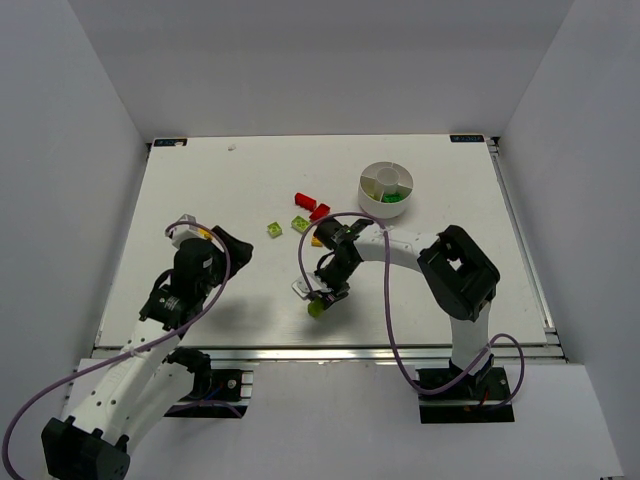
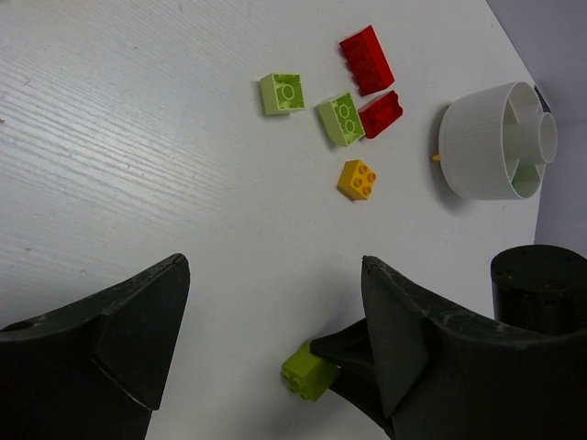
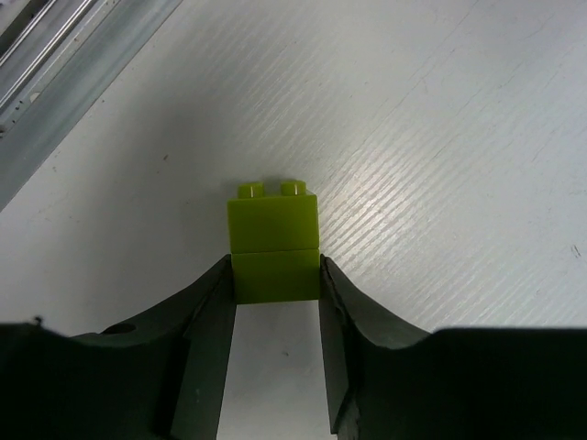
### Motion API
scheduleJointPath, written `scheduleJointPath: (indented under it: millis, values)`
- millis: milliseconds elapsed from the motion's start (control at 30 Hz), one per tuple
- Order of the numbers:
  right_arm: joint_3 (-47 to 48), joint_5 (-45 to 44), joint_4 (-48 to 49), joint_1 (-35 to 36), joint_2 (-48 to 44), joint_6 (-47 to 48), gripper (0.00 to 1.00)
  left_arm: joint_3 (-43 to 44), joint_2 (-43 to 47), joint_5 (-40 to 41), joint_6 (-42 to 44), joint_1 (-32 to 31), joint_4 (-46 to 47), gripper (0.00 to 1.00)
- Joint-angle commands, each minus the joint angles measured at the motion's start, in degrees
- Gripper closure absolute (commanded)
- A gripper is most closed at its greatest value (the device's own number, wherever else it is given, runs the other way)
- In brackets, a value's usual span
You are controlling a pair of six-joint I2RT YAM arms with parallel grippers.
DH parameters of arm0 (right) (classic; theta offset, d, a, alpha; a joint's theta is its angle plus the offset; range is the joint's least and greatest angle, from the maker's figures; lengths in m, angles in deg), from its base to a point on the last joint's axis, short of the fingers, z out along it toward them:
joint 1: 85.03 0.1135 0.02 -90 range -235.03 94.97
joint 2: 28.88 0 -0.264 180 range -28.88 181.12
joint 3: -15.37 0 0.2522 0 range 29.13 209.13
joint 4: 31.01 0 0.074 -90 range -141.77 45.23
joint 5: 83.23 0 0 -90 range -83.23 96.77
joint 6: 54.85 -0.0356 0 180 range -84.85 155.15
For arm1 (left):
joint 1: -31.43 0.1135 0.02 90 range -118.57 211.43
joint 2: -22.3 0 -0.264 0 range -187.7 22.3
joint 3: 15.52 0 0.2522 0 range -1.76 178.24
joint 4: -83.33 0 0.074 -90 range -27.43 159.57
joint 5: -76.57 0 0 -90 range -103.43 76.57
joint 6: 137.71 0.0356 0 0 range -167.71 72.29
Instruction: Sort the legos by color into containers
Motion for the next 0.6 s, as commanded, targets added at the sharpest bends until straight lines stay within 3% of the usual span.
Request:
scheduleJointPath:
  millis: [0,100,300,333,467,567]
  values:
    - [1.1,0.4,-2.0,0.1,-1.5,-0.8,0.84,-0.8,1.1,-3.8,0.7,0.4,4.0,0.17]
    - [1.1,2.4,-1.3,-2.2,-5.8,-5.6,1.00,-4.6,2.5,-9.9,-0.2,0.4,10.0,0.21]
    - [0.1,8.7,2.9,-10.4,-14.8,-22.0,1.00,-12.3,2.7,-26.1,-7.4,0.4,35.7,0.21]
    - [-1.7,9.6,5.6,-13.7,-17.0,-29.7,1.00,-13.3,-1.4,-29.7,-9.0,0.4,41.6,0.20]
    - [-4.6,9.5,8.4,-16.1,-22.1,-37.7,1.00,-13.9,-8.9,-36.8,-14.1,0.2,55.4,0.19]
    - [-8.1,8.4,13.2,-16.2,-26.4,-45.4,1.00,-11.1,-16.6,-39.7,-14.5,-0.6,59.9,0.19]
